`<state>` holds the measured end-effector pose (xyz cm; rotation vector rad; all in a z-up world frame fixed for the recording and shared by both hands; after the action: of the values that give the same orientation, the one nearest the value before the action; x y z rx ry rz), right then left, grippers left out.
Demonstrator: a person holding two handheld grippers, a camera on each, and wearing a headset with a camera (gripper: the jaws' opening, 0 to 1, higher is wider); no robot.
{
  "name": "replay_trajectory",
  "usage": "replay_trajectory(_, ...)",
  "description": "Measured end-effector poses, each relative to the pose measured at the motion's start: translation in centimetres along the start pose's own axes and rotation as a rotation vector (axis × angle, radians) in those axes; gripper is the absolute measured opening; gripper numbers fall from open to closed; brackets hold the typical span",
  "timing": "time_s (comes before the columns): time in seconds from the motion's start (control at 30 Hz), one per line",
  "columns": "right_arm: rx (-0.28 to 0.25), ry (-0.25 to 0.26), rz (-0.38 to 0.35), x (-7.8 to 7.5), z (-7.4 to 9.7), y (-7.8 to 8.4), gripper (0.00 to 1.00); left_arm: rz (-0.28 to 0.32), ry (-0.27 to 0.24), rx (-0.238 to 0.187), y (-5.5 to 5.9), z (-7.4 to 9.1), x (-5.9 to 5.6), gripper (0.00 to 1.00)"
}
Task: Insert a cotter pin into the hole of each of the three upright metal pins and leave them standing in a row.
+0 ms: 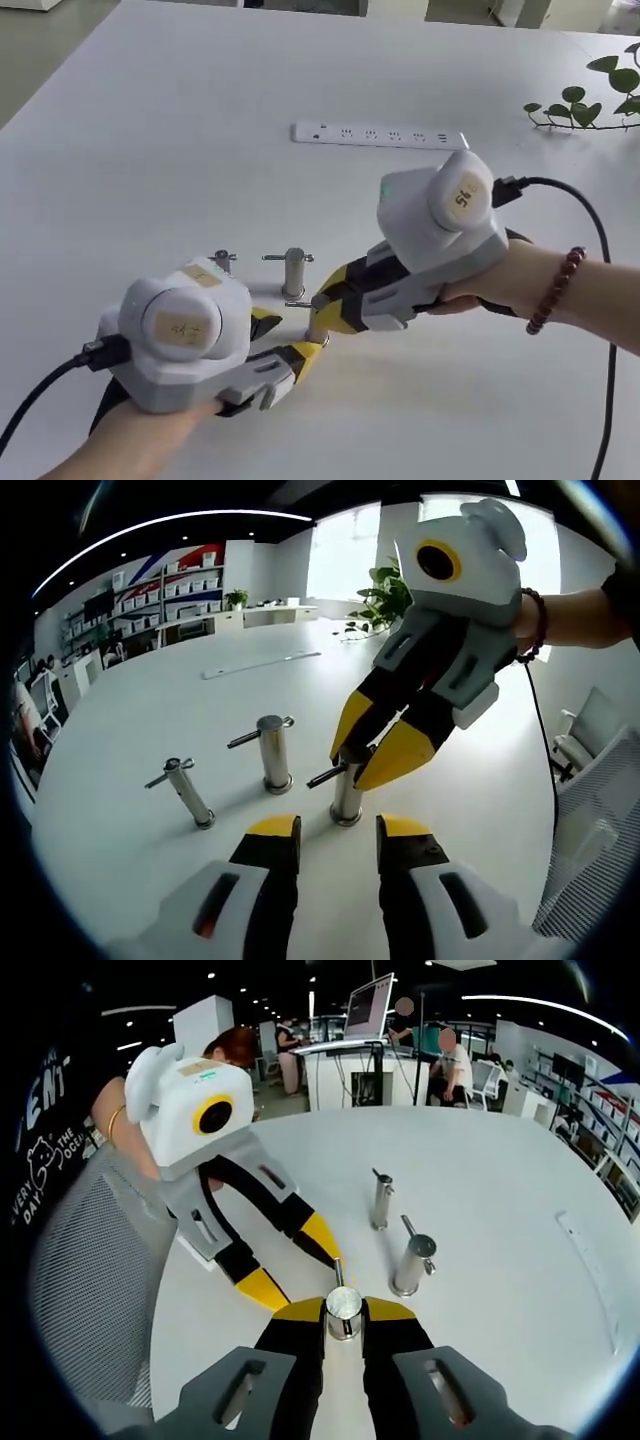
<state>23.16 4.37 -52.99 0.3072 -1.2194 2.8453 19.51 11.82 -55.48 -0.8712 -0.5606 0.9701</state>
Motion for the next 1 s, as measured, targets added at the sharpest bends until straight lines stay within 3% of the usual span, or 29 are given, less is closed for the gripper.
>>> replay_trajectory(0.53, 0.025, 0.024, 0.034, -1.2, 1.7, 0.5, 0.08, 0.030, -0.008, -0.060, -1.0, 3.4, 2.0, 0.39)
replay_trajectory(0.73, 0.040, 0.031, 0.033, -1.5, 2.2, 0.8, 0.08, 0.047, -0.008, -0.085, -1.3, 4.4, 2.4, 0.43)
replay_trajectory(1.0, 0.037, 0.049, 0.029, -2.5, 3.2, 1.1, 0.08, 0.081, -0.014, -0.088, -1.1, 5.4, 2.6, 0.52)
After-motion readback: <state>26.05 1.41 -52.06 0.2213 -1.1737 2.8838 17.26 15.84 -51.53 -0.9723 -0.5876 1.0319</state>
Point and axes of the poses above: the centre of the closed fingertips' face, and the gripper's own axes: z roughly backward along the fingers, x roughly to its left, y roughly out of its underside, the point moved 5 cm from there along z, roughly backward along the fingers, and after that the axes turned 14 degrees about -y, right-handed, at the moved point
